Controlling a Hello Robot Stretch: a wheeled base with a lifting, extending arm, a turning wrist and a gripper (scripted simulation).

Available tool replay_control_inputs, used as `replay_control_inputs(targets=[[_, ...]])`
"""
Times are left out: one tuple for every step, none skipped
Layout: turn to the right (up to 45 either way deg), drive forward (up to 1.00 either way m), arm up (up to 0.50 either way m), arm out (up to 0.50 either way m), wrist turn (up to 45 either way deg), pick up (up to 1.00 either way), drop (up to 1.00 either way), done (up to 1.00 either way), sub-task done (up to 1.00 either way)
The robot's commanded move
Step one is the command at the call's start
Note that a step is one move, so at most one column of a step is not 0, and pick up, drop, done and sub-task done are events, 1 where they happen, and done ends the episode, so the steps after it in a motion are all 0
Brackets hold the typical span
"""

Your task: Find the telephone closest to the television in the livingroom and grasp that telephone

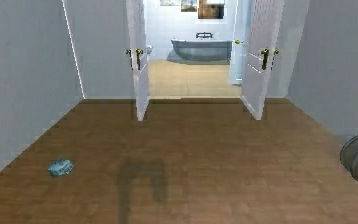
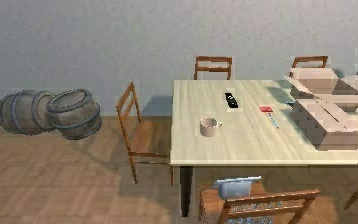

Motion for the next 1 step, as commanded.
replay_control_inputs(targets=[[6.0,0.00,0.00,0.00,0.0,0.00,0.00,0.00,0.00]])
